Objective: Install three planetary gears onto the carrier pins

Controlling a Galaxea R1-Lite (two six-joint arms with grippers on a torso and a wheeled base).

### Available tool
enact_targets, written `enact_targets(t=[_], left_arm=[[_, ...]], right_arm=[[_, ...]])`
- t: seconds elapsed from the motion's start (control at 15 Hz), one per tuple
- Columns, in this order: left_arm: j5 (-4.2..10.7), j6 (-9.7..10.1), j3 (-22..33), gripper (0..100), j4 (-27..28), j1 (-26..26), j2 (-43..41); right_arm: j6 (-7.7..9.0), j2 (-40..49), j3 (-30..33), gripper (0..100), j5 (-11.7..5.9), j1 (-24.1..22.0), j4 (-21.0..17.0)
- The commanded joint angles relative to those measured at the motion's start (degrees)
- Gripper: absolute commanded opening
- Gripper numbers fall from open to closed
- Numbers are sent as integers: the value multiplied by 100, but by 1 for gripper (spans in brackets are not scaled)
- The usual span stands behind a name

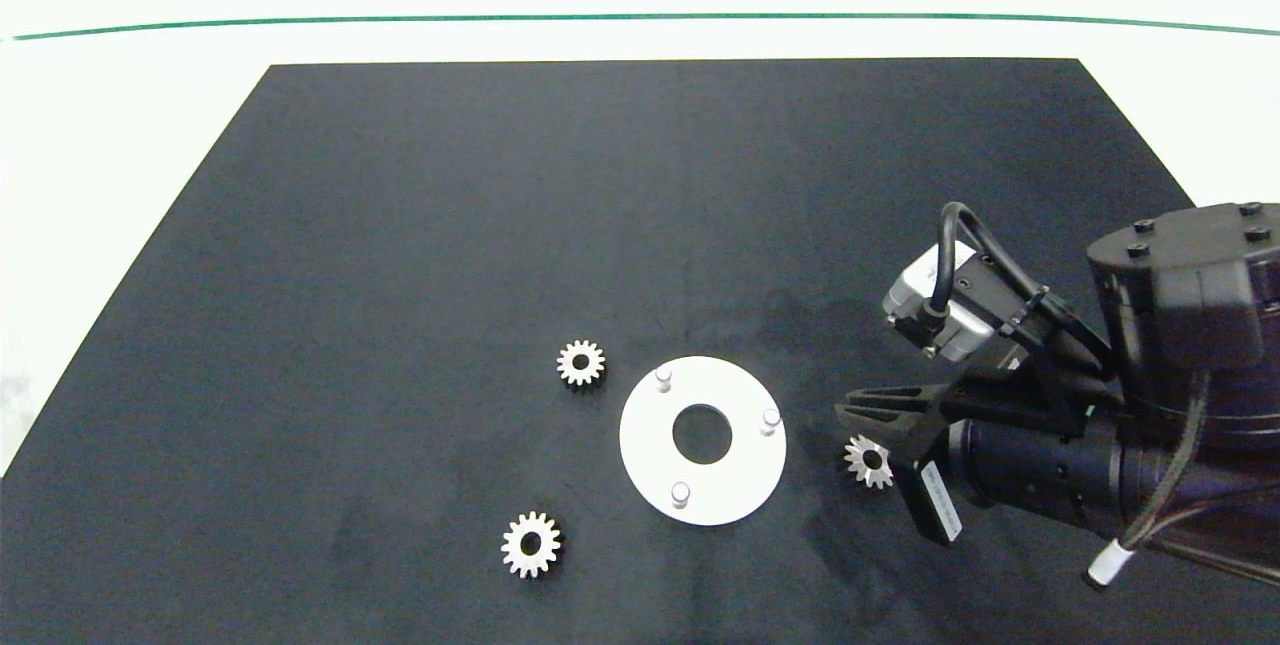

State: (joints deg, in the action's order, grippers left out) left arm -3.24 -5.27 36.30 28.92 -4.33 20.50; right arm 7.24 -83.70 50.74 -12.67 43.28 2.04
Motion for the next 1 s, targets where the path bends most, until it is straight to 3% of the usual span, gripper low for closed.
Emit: enact_targets(t=[0.07,0.27,0.33,1.0], left_arm=[[-1,26,35,100,18,-7,50],[-1,26,17,100,18,-24,41],[-1,26,17,100,26,-15,41],[-1,34,0,100,26,-15,-11]], right_arm=[[23,-15,-38,16,-17,-12,-37],[23,135,-222,16,-8,-206,-168],[14,179,-257,100,-8,-241,-168],[-47,170,-758,100,36,-399,-116]])
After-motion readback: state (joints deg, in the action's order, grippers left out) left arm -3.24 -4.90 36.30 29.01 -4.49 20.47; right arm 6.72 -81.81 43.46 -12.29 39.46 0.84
